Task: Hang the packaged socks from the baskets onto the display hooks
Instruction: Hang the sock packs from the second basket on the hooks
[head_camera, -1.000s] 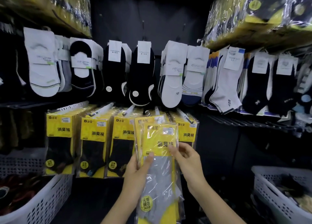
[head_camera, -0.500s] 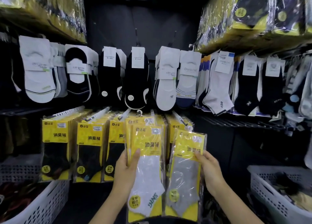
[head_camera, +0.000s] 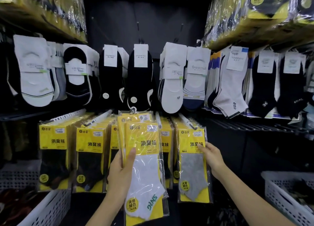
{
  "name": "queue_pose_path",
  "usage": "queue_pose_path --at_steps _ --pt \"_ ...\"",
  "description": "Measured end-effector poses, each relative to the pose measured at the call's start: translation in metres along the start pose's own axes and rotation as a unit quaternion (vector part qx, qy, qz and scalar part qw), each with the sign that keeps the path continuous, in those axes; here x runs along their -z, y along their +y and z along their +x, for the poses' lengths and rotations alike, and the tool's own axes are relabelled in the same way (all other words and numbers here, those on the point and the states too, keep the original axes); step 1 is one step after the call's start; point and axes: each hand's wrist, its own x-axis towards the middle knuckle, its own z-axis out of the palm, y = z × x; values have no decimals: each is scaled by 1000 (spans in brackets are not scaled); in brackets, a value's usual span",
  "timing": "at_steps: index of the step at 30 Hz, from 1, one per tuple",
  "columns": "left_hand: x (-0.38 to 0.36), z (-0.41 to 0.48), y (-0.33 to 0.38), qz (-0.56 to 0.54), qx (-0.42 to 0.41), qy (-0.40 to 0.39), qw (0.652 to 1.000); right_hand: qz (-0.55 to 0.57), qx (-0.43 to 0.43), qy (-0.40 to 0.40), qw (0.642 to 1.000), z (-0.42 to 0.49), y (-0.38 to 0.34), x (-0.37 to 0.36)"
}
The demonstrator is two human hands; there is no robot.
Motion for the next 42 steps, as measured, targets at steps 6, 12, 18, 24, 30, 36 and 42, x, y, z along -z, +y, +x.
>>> queue_pose_path --at_steps 6,12,18,24,30,36,42 --pt "-3 5 -5 -14 -5 -20 1000 -28 -68 120 990 30 30 -10" --pt "-2 -1 -8 -29 -1 -40 999 -60 -110 236 964 20 50 1" --pt "-6 -18 -10 -64 20 -53 996 -25 -5 77 997 -53 16 -25" --pt "-21 -40 -8 -75 42 -62 994 -21 35 -56 998 -126 -21 -68" --pt "-18 -47 -2 -67 34 -56 996 23 -4 -45 999 -135 -27 -66" --pt "-5 -40 0 -58 15 -50 997 42 -38 -7 998 -124 -13 -37" --pt "11 -24 -7 -56 22 -6 998 55 -31 110 992 -85 -4 14"
